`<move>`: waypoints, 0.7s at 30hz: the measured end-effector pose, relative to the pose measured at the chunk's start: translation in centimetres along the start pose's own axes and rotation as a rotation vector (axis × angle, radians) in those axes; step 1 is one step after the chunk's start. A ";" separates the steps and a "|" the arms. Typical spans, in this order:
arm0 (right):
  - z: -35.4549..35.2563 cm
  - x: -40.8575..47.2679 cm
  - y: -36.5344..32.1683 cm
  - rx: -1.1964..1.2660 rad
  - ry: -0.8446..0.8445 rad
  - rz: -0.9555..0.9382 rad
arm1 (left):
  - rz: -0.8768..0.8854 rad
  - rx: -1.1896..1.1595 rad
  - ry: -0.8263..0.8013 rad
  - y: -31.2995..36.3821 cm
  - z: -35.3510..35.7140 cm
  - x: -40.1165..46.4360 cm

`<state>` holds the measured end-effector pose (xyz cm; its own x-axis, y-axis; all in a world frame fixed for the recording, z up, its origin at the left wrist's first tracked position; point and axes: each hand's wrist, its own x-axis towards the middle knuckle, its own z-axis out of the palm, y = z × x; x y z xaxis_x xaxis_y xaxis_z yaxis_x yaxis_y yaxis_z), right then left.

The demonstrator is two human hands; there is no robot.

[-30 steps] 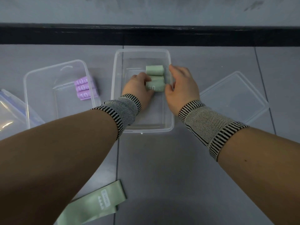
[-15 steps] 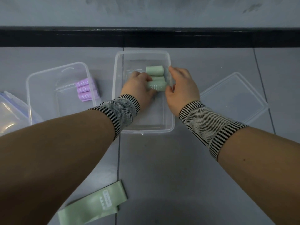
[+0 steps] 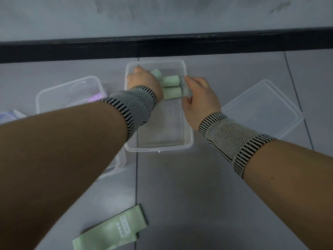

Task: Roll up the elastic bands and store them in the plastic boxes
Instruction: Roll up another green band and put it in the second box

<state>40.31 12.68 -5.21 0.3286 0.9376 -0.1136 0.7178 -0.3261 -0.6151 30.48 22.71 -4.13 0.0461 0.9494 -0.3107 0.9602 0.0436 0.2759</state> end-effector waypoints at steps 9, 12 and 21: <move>-0.1 0.2 0.2 -0.025 -0.011 -0.019 | -0.207 -0.327 -0.005 -0.2 1.8 -1.8; -0.2 0.1 0.2 0.012 -0.011 -0.019 | 0.075 -0.115 0.017 -0.7 0.2 -2.7; -0.9 -1.0 0.4 0.001 -0.011 0.003 | 0.558 0.321 0.117 -6.7 -3.0 -1.3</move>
<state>40.88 11.52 -4.63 0.3238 0.9379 -0.1244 0.7160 -0.3289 -0.6158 23.16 22.08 -2.84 0.5488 0.8307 -0.0930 0.8358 -0.5437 0.0763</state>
